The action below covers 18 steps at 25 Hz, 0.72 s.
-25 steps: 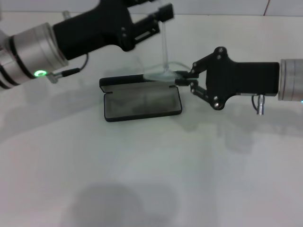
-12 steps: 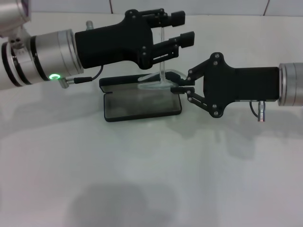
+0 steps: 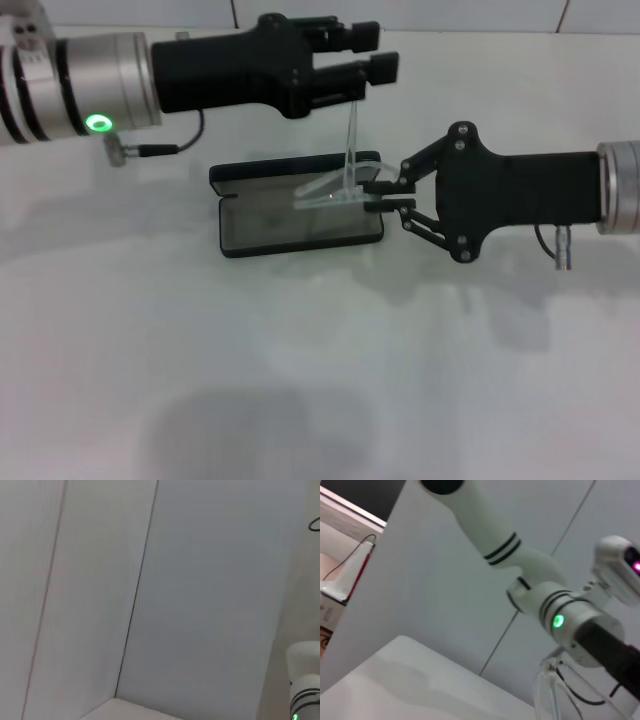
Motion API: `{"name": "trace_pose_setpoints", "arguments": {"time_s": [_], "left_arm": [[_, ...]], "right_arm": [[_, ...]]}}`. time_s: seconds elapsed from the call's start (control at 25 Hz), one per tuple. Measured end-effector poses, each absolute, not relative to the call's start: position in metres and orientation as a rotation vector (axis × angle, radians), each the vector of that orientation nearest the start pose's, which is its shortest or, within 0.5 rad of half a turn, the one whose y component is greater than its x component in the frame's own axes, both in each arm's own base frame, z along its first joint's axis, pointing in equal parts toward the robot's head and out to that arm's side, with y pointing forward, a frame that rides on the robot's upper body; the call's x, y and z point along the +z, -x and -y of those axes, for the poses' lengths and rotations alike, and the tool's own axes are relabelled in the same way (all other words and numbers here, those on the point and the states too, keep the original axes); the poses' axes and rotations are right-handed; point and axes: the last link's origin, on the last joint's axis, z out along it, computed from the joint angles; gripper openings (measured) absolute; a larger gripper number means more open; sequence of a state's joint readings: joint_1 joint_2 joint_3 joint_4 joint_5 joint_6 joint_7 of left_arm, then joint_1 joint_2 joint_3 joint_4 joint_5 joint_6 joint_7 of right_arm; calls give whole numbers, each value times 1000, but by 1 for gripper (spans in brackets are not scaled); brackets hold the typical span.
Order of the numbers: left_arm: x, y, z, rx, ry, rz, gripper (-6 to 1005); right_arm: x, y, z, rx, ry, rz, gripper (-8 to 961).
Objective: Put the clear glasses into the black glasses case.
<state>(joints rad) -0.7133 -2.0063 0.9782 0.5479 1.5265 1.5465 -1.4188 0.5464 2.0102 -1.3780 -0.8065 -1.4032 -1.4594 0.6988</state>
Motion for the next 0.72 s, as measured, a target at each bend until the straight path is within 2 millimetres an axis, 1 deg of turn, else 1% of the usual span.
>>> {"name": "trace_pose_setpoints", "arguments": {"time_s": [0.12,0.24,0.4,0.52,0.72], "left_arm": [[10,166,-378,-1081,2773,462,477],[7,167,-378,-1053,2795,492,477],[-2,172,-376,-979,2825,540,477],[-14,173,-374,-918,2861,560,477],[-18,171,-372,-911,2873,559,477]], "right_arm": [[-19,-163,-335,771,2644,787,73],[-18,-164,-333,756,2631,809,74],[-17,-162,-332,755,2621,841,75],[-17,-160,-331,757,2619,862,77],[-17,-159,-331,758,2619,867,78]]}}
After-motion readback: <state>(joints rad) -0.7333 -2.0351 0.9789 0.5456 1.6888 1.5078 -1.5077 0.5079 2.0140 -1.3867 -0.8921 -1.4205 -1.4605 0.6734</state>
